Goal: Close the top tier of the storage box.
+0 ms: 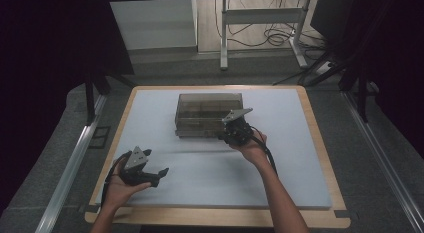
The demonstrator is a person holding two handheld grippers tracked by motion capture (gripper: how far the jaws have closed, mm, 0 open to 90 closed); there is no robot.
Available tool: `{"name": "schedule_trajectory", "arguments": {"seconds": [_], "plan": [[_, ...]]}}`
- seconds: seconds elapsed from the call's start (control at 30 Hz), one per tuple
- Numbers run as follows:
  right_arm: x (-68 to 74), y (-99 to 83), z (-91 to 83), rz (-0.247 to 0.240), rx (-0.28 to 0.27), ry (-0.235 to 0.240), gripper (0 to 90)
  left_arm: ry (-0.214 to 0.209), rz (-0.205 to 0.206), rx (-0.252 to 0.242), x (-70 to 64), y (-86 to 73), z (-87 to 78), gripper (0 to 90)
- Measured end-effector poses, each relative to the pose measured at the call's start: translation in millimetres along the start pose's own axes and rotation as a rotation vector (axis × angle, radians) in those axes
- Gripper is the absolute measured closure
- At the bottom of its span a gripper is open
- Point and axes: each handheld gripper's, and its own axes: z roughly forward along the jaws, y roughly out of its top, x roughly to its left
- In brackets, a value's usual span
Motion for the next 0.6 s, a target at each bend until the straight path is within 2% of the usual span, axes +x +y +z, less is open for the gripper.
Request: {"name": "schedule_trajectory", "arguments": {"seconds": [0.6], "plan": [[-5.4, 8.0, 4.8, 0.014, 0.01, -0.022, 88.4, 0.0, -0.001, -0.002, 0.7, 0.1, -0.8, 8.4]]}}
